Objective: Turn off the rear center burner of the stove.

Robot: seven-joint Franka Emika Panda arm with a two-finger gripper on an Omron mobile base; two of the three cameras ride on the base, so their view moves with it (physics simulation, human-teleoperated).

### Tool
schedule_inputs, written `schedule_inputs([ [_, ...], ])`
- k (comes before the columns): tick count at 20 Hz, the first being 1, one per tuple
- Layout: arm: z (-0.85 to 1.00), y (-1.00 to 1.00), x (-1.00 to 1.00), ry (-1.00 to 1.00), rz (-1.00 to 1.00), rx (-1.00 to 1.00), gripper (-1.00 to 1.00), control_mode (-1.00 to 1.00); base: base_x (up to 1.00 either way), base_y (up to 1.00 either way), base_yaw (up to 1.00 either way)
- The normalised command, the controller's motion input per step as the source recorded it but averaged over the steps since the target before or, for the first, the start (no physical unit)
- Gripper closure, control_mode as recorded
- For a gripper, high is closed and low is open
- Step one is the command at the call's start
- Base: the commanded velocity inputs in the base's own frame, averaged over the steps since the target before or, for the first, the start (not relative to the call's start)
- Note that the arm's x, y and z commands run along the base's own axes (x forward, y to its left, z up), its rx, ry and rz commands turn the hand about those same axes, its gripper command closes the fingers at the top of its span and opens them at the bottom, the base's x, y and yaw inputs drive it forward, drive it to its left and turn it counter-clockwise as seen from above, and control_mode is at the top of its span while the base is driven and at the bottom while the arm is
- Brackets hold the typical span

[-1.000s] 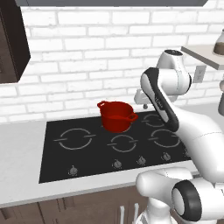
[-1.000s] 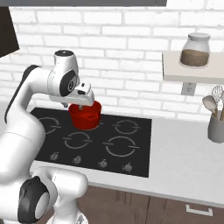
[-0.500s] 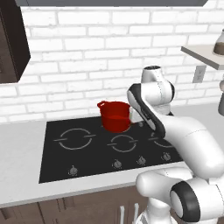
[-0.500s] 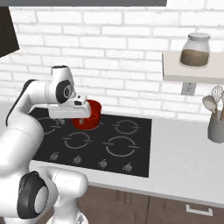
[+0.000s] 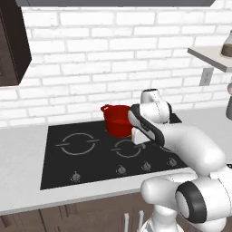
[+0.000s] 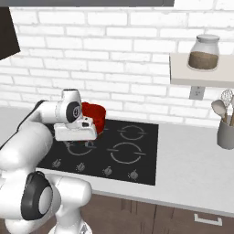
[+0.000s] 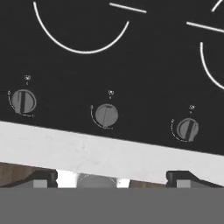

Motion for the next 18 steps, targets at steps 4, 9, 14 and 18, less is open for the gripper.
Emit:
schedule_inputs([
  [4,-0.67,0.00,0.14,0.03,0.07,0.10,-1.00,-1.00,0.00,0.00,0.00],
  [9,-0.53,0.00,0.17,0.00,0.03,0.20,-1.00,-1.00,0.00,0.00,0.00],
  [14,-0.40,0.00,0.20,-0.01,0.03,0.01,-1.00,-1.00,0.00,0.00,0.00],
  [18,-0.42,0.00,0.05,0.00,0.00,-0.05,-1.00,-1.00,0.00,0.00,0.00],
])
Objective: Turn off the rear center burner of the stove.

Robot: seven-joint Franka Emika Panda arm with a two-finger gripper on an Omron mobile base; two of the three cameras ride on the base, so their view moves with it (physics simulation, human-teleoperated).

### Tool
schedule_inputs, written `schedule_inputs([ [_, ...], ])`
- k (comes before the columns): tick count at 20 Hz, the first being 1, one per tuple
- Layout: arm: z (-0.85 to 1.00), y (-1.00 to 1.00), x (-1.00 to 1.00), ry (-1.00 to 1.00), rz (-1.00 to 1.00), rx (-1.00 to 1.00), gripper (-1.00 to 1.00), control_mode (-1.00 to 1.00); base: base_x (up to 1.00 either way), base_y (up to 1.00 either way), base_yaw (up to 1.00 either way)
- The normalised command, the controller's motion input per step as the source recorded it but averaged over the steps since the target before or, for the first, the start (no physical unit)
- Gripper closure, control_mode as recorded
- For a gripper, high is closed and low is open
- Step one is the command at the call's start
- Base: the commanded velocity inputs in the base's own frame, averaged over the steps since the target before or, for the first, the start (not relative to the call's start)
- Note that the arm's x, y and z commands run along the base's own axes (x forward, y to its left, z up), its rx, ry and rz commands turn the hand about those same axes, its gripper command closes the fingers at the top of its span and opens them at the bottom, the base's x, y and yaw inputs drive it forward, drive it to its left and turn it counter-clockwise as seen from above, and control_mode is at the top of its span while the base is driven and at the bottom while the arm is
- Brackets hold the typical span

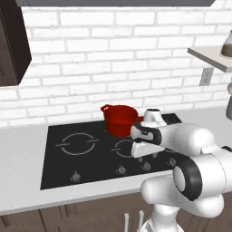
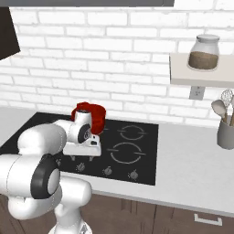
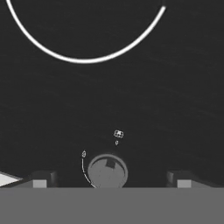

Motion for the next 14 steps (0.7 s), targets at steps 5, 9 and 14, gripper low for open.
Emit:
schedule_inputs([
  [5,-0.42,0.00,-0.04,0.02,0.00,-0.02,-1.00,-1.00,0.00,0.00,0.00],
  [9,-0.37,0.01,-0.03,0.01,0.00,-0.02,-1.00,-1.00,0.00,0.00,0.00],
  [14,-0.16,0.02,0.00,0.01,0.00,0.00,-1.00,-1.00,0.00,0.00,0.00],
])
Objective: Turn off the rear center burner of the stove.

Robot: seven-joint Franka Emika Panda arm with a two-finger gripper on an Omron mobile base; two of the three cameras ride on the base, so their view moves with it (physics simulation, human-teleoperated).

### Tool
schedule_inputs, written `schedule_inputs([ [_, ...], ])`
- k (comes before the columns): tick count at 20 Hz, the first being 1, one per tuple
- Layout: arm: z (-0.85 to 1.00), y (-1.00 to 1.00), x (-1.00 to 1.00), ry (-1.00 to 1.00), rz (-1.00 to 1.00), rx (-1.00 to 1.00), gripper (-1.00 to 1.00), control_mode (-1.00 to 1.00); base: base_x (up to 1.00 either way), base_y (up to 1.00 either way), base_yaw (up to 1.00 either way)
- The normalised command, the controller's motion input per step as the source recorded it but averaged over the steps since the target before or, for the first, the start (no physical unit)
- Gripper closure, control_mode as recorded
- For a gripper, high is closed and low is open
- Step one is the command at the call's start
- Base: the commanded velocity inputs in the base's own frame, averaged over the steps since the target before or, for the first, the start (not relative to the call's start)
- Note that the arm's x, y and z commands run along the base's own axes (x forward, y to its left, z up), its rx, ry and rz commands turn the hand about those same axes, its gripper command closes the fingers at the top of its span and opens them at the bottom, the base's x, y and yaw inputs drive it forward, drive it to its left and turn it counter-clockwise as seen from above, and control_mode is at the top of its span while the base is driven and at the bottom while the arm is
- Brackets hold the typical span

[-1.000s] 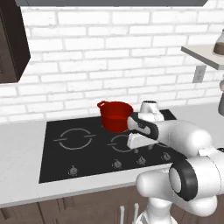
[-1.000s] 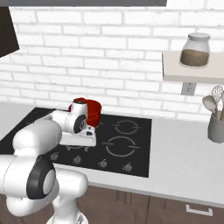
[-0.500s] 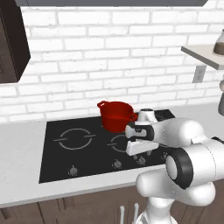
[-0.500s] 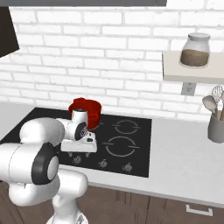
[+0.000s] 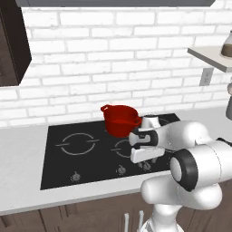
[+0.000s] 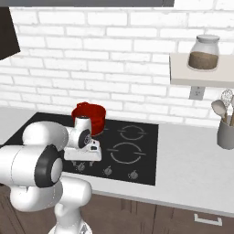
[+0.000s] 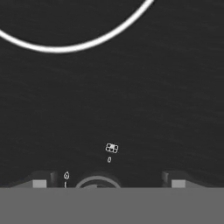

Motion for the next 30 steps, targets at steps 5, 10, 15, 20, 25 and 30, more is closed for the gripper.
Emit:
schedule_inputs([
  [5,0.00,0.13,-0.17,-0.01,0.03,-0.01,-1.00,-1.00,0.00,0.00,0.00],
  [10,0.00,0.02,-0.01,0.00,0.00,0.00,-1.00,-1.00,0.00,0.00,0.00],
  [15,-0.04,0.00,0.00,0.00,0.00,0.00,-1.00,-1.00,0.00,0.00,0.00],
  [20,-0.14,0.00,-0.02,0.00,0.00,0.00,-1.00,-1.00,0.00,0.00,0.00],
  [25,-0.02,0.00,-0.13,0.00,0.00,0.00,-1.00,-1.00,0.00,0.00,0.00],
  [30,0.00,0.00,-0.31,-0.04,0.00,0.00,-1.00,-1.00,0.00,0.00,0.00],
])
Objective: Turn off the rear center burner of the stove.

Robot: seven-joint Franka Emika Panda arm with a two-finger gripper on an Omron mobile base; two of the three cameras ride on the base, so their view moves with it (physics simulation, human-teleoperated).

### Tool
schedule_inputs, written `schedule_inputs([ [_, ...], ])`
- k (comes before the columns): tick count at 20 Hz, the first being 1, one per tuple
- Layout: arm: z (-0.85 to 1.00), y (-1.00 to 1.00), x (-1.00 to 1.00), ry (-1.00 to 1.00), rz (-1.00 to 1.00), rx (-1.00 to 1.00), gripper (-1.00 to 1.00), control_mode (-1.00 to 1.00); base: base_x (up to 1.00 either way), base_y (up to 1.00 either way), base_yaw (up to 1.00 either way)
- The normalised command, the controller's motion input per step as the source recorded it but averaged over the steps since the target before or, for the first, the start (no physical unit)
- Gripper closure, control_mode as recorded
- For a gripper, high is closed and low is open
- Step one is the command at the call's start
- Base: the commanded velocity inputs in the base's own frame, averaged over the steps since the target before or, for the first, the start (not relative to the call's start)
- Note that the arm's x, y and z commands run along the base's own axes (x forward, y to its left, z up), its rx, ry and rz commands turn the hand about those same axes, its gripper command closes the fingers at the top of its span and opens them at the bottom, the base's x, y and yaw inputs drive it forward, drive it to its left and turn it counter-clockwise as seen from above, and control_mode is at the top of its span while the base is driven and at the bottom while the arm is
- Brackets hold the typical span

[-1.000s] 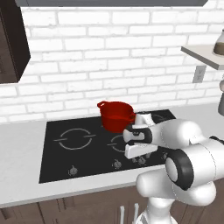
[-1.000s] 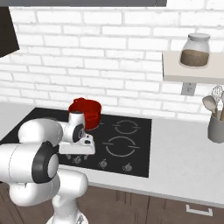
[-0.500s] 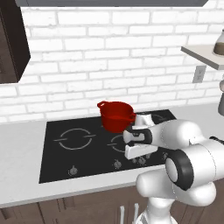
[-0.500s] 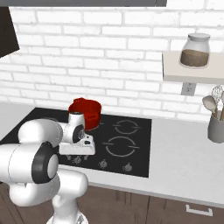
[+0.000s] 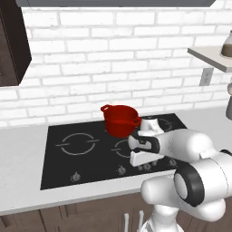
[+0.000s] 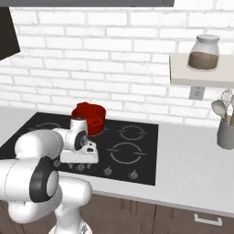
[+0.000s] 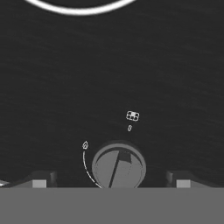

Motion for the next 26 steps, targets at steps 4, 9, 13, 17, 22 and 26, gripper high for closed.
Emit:
schedule_inputs([
  [4,0.00,0.00,0.00,0.00,0.00,0.00,-1.00,-1.00,0.00,0.00,0.00],
  [9,0.00,0.00,0.00,0.00,0.00,0.00,1.00,-1.00,0.00,0.00,0.00],
  [13,0.00,0.00,0.00,0.00,0.00,0.00,1.00,-1.00,0.00,0.00,0.00],
  [17,0.00,-0.03,0.00,0.00,-0.04,0.01,1.00,-1.00,0.00,0.00,0.00],
  [22,0.00,-0.18,0.00,0.00,-0.26,0.09,1.00,-1.00,0.00,0.00,0.00],
  [26,0.00,-0.16,0.02,0.00,-0.51,0.15,1.00,-1.00,0.00,0.00,0.00],
])
